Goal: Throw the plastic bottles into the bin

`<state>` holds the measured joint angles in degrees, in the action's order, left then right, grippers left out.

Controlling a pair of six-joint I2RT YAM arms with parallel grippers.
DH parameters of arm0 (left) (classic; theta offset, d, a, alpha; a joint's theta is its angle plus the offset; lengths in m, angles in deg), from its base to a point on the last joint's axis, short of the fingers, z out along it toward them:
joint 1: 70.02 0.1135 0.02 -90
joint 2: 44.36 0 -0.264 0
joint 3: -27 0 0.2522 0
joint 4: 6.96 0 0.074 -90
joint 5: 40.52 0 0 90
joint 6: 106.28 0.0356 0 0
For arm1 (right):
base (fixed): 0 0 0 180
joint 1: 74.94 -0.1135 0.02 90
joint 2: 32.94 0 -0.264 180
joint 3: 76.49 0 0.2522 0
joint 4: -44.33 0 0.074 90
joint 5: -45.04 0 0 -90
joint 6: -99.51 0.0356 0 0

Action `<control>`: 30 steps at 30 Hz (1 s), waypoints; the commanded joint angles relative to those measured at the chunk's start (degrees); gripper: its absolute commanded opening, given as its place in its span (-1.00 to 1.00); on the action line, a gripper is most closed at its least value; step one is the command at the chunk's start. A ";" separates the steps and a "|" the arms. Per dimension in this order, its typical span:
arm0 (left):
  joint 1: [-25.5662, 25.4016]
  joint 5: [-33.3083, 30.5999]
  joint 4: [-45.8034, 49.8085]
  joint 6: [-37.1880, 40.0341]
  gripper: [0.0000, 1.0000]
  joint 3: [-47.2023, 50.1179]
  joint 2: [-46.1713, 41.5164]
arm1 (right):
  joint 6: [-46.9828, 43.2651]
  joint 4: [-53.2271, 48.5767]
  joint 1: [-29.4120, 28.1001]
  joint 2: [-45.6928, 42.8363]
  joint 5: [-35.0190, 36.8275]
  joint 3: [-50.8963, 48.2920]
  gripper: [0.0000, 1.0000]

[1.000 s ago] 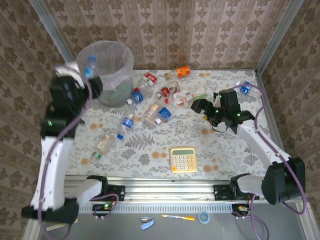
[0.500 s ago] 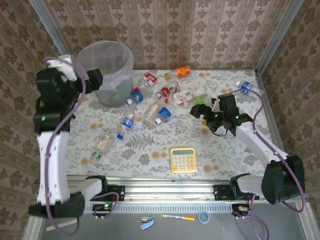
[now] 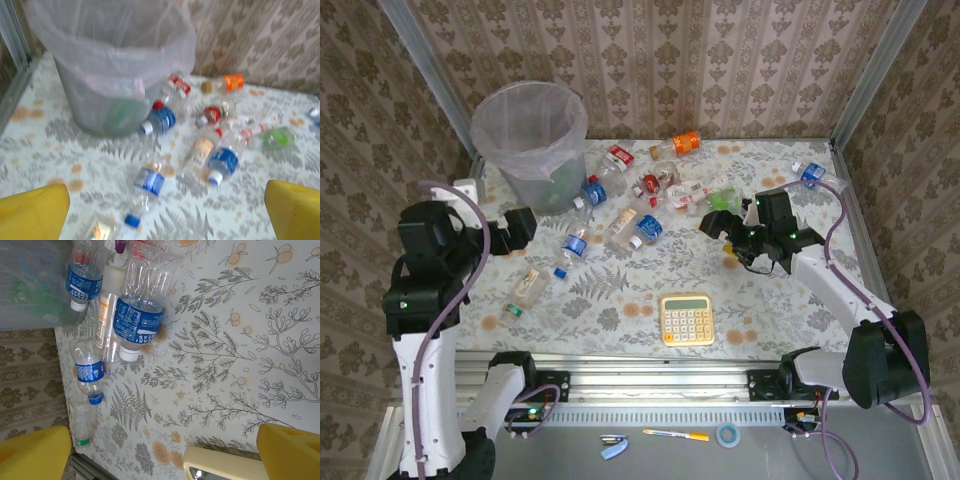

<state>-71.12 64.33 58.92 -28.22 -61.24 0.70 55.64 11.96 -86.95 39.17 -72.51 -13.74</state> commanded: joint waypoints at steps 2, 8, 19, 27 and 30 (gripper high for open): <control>-1.19 3.21 6.02 -1.18 0.98 3.96 -1.77 | -1.70 1.69 -0.78 -0.88 -1.89 -1.29 1.00; -5.48 -1.04 6.53 -2.07 0.99 9.20 -2.26 | -3.88 1.03 -1.57 -3.22 -1.99 -1.71 1.00; -16.69 -9.81 2.87 -3.08 0.93 15.95 4.81 | -4.64 0.60 -1.70 -5.57 -2.23 -3.03 1.00; -18.76 -10.85 -0.33 -0.58 0.89 17.43 15.83 | -4.79 0.19 -1.70 -5.97 -2.33 -3.99 1.00; -18.57 -10.98 -2.14 0.38 0.89 18.23 19.24 | -5.00 -0.14 -1.73 -6.78 -1.86 -4.56 1.00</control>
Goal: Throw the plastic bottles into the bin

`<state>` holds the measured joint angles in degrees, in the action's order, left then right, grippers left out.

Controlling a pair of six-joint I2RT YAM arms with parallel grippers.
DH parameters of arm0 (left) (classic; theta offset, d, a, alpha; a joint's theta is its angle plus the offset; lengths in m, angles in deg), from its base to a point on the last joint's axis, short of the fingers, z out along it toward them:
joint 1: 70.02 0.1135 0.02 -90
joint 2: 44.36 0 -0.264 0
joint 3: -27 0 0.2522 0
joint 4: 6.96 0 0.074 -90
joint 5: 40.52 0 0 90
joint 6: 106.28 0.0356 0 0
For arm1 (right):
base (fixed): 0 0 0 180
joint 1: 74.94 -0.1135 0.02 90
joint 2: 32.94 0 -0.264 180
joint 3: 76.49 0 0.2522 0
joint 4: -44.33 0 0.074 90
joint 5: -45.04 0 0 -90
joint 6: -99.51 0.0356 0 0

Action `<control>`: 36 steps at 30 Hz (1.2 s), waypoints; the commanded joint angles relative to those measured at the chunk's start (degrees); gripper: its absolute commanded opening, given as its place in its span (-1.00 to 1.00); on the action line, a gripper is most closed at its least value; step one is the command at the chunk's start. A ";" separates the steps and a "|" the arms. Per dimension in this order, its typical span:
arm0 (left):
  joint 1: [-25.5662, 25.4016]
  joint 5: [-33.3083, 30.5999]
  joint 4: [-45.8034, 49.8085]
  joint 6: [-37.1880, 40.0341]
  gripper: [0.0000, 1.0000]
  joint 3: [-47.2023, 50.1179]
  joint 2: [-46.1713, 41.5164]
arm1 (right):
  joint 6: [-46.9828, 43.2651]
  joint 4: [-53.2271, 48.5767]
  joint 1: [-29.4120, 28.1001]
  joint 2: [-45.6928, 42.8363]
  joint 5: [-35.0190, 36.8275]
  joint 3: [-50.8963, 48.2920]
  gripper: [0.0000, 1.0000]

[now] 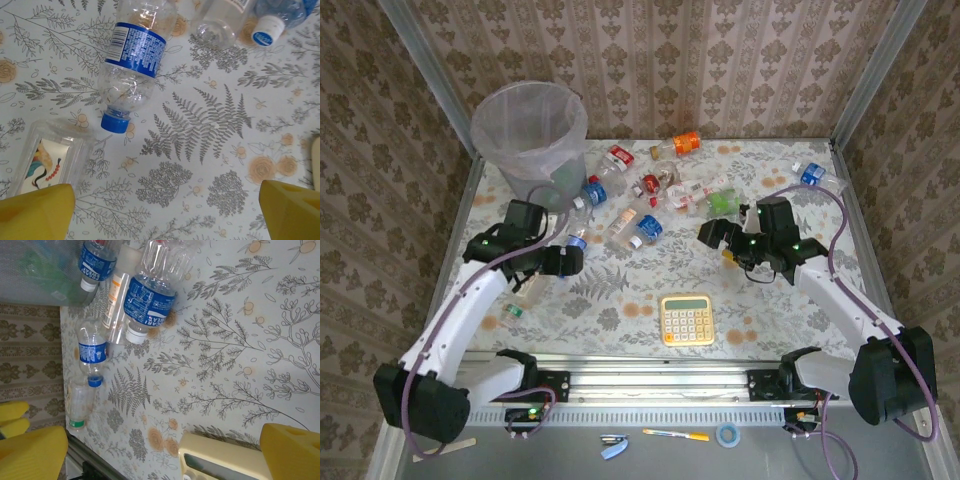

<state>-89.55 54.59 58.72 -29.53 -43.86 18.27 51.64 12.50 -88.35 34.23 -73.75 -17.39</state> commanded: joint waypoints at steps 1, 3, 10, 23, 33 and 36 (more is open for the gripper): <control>-0.15 -1.00 -2.28 1.94 0.89 0.90 2.88 | -1.06 -0.82 -0.38 -2.03 -0.50 -1.08 1.00; -0.16 -1.20 -3.33 2.09 0.89 0.87 4.90 | -1.18 -0.99 -0.33 -2.22 -0.48 -1.33 1.00; 1.30 -1.28 -7.72 2.58 0.86 1.54 11.02 | -1.30 -0.30 -0.39 -3.02 -1.41 -2.95 1.00; 1.94 0.65 -15.60 3.99 0.84 2.77 18.97 | -7.99 -0.02 -5.04 -13.66 -0.14 -4.02 1.00; 2.33 2.50 -19.04 2.45 0.79 2.59 24.02 | -16.76 -4.25 -13.27 -19.48 8.03 -0.55 1.00; 2.27 2.51 -19.70 2.44 0.74 2.64 25.12 | -16.95 -5.08 -13.75 -18.79 8.41 -0.12 1.00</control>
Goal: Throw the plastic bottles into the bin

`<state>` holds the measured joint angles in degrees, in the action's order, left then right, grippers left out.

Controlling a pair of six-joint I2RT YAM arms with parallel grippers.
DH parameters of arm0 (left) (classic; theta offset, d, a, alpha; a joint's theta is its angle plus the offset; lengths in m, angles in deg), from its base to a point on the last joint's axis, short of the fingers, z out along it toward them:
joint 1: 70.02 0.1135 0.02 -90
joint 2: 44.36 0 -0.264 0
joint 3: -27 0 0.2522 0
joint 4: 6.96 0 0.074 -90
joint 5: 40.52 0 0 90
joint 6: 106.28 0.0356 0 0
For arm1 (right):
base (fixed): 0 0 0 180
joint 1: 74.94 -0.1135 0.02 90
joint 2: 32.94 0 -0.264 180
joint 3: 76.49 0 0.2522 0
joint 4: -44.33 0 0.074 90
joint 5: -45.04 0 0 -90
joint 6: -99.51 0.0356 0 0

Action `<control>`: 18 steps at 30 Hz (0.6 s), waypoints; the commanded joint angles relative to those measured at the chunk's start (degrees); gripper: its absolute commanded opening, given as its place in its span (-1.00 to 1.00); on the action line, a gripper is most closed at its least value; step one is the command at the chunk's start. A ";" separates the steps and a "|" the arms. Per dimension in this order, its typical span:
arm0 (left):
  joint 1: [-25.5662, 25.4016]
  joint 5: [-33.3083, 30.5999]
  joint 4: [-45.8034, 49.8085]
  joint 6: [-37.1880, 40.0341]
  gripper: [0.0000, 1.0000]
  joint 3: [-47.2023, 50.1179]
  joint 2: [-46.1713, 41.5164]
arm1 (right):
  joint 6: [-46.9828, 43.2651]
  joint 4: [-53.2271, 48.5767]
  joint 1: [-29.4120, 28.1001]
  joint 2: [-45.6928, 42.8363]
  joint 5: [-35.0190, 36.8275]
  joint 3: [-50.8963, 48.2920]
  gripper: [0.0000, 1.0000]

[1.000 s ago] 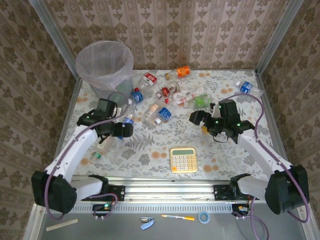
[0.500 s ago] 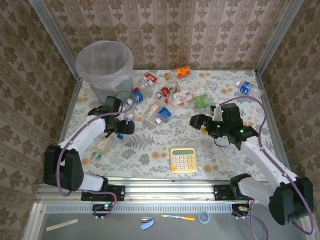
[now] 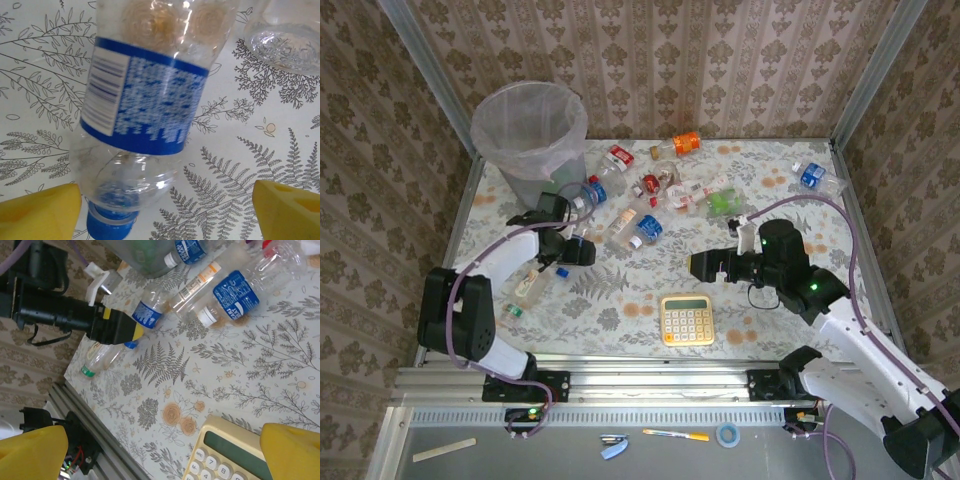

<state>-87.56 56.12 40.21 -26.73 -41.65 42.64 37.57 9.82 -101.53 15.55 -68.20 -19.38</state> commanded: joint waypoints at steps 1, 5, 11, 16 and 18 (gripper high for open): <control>0.14 0.88 -1.41 -0.31 0.73 0.47 1.05 | -2.81 -2.27 -0.56 0.02 2.79 1.76 1.00; -0.21 0.32 -2.04 -0.09 0.66 0.74 2.01 | -1.77 -0.80 -0.64 0.39 2.44 0.95 1.00; -0.37 0.04 -2.98 -0.10 0.54 1.37 3.14 | -1.38 -0.39 -0.66 0.78 2.11 1.11 1.00; -1.06 0.50 -3.70 -0.02 0.44 1.81 3.71 | -1.33 -0.65 -0.66 1.07 2.32 0.99 1.00; -1.53 0.53 -3.63 0.17 0.39 1.69 4.12 | -1.12 -0.66 -0.66 1.10 2.33 0.86 1.00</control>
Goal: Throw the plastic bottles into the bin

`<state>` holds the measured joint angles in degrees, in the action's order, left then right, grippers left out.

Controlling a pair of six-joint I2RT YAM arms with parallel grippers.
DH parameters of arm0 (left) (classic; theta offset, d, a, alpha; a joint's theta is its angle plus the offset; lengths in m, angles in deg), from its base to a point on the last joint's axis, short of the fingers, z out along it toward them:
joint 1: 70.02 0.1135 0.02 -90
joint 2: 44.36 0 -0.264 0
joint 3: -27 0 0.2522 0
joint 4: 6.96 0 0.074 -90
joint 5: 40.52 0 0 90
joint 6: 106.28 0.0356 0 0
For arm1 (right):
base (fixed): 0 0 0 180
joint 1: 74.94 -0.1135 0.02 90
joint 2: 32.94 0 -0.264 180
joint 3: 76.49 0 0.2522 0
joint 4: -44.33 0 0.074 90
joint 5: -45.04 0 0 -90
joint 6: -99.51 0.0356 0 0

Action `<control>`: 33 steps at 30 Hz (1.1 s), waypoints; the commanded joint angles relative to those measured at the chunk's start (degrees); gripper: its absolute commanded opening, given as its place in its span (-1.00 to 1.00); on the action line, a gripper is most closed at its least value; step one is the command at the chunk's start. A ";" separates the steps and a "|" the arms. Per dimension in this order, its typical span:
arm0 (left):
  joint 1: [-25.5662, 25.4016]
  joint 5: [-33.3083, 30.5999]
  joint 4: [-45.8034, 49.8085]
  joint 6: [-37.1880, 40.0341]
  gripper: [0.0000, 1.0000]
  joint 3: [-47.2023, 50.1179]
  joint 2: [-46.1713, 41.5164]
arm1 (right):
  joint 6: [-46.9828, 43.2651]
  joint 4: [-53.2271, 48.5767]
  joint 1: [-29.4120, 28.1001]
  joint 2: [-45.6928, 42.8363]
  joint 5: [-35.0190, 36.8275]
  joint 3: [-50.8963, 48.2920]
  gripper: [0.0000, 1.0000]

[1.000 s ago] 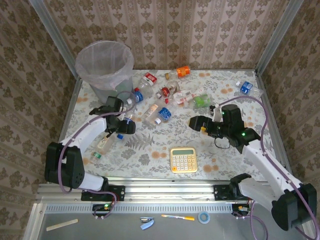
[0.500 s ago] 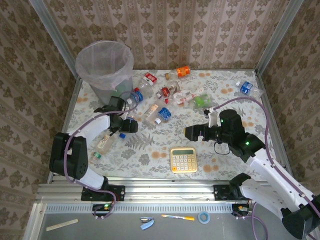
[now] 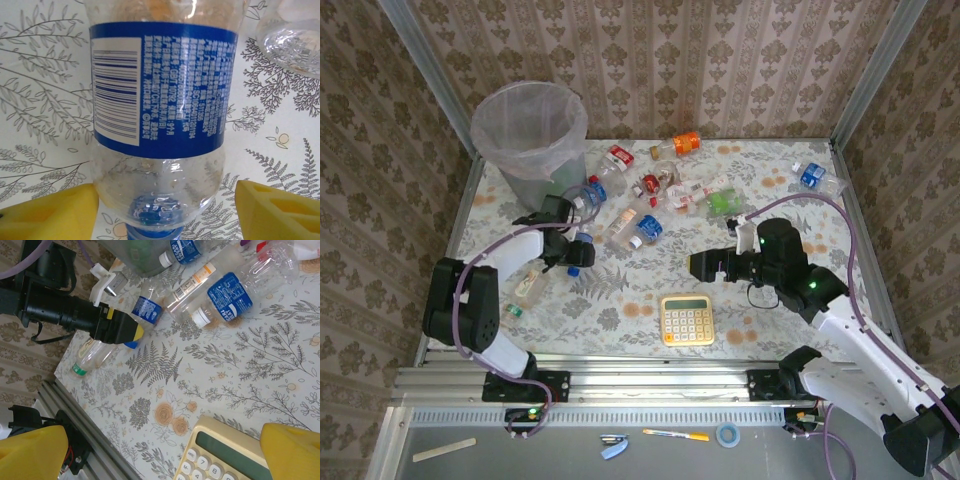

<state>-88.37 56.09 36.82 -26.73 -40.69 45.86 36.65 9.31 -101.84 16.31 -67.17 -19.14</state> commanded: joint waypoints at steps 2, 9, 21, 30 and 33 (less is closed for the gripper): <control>-0.81 0.50 -0.19 0.08 0.33 0.70 1.06 | -0.07 -0.10 -0.35 0.30 1.39 0.50 1.00; -1.07 0.94 0.21 -0.36 0.21 0.52 1.03 | -0.05 -0.20 -0.35 0.40 1.74 0.53 1.00; -1.51 1.21 -0.05 -0.70 0.09 0.28 1.89 | 0.31 -0.14 -0.35 0.88 1.72 0.59 1.00; -2.06 -0.37 0.53 -1.06 0.72 -1.77 2.22 | 0.33 0.08 -0.35 0.87 1.64 0.33 1.00; -2.09 -1.88 1.78 -0.88 0.79 -3.92 3.81 | 0.31 0.11 -0.35 0.83 1.50 0.35 1.00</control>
<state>-90.29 56.07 37.26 -27.72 -41.74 48.06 36.72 9.33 -101.86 17.32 -66.32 -19.14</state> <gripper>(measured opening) 0.888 0.999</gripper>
